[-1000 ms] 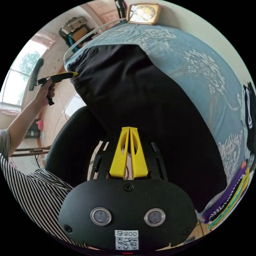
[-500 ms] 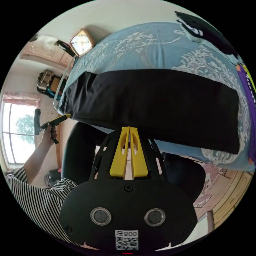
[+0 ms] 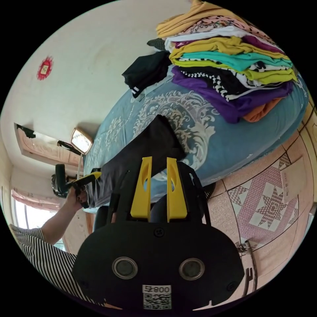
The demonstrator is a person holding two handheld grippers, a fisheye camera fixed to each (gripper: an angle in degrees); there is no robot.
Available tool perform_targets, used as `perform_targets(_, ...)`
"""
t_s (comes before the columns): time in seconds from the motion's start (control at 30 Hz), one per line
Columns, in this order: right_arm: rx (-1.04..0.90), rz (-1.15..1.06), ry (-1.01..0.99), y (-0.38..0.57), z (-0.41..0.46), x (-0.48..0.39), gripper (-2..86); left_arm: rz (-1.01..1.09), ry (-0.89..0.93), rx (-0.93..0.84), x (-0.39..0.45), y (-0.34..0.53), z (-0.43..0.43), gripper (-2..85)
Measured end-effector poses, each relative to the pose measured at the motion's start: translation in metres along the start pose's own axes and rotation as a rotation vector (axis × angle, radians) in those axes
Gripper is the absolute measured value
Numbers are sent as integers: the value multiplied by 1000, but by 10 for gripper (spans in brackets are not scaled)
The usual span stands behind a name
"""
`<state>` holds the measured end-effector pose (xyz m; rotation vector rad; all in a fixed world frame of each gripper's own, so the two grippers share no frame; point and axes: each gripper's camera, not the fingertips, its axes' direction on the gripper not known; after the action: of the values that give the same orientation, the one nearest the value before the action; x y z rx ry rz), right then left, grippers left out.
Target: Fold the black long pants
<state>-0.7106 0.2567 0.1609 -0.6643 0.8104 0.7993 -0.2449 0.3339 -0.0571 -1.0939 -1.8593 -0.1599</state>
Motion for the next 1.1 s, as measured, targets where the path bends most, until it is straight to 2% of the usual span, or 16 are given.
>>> perform_targets(0.23, -48, -7, 53, 11, 36, 63, 82, 257, -93, -191, 82, -183, 70, 83)
perform_targets(0.53, -51, 12, 0, 29, 61, 120, 106, 444, -168, -351, 149, -328, 138, 112)
perform_targets(0.77, -79, 18, -24, 36, 83, 144, 90, 520, -166, -476, 175, -384, 171, 101)
perform_targets(1.1, -86, 29, -54, 39, 97, 148, 70, 394, -18, -503, 161, -427, 171, 44)
